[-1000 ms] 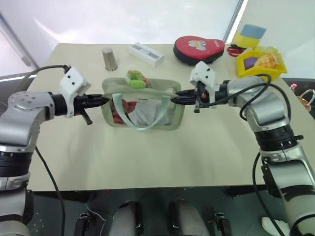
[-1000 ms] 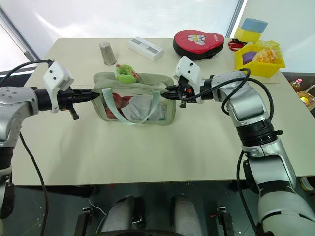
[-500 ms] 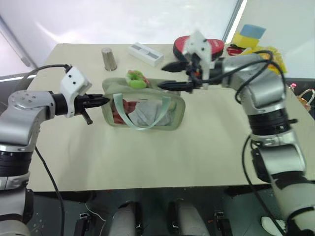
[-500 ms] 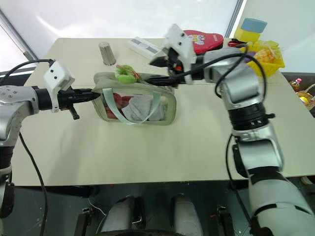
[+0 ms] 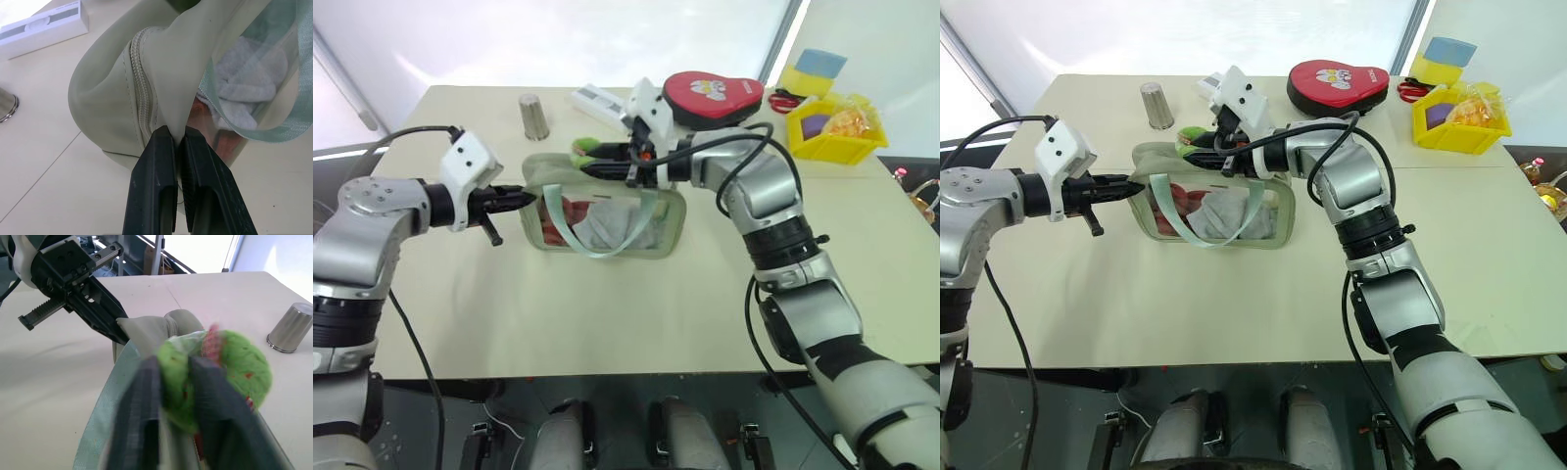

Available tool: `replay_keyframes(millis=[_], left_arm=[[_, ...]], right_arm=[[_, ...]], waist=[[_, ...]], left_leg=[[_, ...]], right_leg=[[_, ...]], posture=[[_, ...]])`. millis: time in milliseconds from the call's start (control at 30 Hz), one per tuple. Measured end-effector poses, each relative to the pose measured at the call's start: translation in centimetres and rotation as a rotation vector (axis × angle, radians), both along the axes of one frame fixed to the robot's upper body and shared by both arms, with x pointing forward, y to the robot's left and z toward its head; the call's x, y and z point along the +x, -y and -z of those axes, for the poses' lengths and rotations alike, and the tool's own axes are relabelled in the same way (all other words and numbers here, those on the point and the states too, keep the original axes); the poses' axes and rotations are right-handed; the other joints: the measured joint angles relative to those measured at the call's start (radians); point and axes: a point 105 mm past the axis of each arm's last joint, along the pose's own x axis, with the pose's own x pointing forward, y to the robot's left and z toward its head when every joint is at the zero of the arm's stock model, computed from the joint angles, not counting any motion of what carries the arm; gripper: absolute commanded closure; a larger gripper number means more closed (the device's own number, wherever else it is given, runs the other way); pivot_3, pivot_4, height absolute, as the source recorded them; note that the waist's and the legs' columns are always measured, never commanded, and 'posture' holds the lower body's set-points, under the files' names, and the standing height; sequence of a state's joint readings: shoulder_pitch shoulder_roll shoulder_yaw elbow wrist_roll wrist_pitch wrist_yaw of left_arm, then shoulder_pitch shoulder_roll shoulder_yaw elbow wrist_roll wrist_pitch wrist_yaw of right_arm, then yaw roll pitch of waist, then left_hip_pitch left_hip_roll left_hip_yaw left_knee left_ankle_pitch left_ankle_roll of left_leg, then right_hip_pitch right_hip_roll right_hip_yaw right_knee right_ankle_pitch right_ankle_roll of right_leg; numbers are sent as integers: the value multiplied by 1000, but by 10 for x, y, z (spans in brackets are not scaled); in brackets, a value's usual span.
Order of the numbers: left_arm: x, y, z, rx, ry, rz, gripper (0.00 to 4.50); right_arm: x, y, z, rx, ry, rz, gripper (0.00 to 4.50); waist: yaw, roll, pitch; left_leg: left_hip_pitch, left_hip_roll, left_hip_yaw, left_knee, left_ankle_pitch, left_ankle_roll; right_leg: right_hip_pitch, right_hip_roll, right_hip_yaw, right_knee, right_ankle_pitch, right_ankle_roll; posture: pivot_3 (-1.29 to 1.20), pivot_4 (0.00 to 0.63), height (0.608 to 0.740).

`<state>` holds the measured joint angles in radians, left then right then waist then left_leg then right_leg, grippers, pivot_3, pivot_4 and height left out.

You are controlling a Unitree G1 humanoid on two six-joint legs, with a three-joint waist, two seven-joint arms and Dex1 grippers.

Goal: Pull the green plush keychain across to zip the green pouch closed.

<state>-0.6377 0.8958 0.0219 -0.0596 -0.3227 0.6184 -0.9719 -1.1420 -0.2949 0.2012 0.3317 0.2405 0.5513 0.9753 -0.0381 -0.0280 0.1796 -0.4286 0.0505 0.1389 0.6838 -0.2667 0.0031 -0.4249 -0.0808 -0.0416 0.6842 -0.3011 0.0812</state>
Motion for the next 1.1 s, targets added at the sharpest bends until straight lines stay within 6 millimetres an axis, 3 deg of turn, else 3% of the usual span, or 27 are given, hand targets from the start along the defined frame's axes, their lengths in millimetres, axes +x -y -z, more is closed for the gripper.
replay_keyframes(millis=[133,200,467,633,767,833,933,1000,1100], left_arm=[[1,0,0,1,8,1,4500],[2,1,1,-5,12,2,4500],[3,4,2,-20,18,7,4500],[4,5,3,-29,23,6,4500],[5,8,4,-42,23,14,4500],[5,8,4,-43,23,16,4500],[5,8,4,-43,21,15,4500],[5,8,5,-43,20,14,4500],[5,8,5,-43,18,14,4500]], right_arm=[[1,6,-1,-14,7,8,4446],[5,19,-3,-29,18,45,4446],[5,106,-38,-136,151,287,4446],[2,170,-3,-309,131,490,4446],[0,194,28,-392,97,571,4446],[-2,197,50,-418,67,586,4446],[-5,180,97,-383,-49,558,4446],[-6,164,114,-343,-96,541,4446],[-4,143,126,-300,-115,519,4446]], waist=[[1,0,0],[4,0,0],[22,0,0],[25,0,0],[24,0,0],[24,0,0],[23,0,0],[23,0,0],[23,0,0]], left_leg=[[0,0,0,0,0,0],[0,0,0,0,0,0],[0,0,0,0,0,0],[0,0,0,0,0,0],[1,0,0,0,0,0],[1,0,0,0,0,0],[1,0,0,0,0,0],[1,1,0,0,0,0],[2,1,0,0,0,0]], right_leg=[[0,0,0,0,0,0],[0,0,0,0,0,0],[0,0,0,-1,0,0],[0,-1,0,-2,0,0],[1,0,0,-1,0,0],[1,0,0,-1,0,0],[1,0,0,-1,0,0],[1,1,0,-1,0,0],[1,1,0,-1,0,0]], posture=[[0,150,740],[0,150,740],[0,150,740],[0,150,740],[0,150,740],[0,150,740],[0,150,740],[0,150,740],[0,150,740]])
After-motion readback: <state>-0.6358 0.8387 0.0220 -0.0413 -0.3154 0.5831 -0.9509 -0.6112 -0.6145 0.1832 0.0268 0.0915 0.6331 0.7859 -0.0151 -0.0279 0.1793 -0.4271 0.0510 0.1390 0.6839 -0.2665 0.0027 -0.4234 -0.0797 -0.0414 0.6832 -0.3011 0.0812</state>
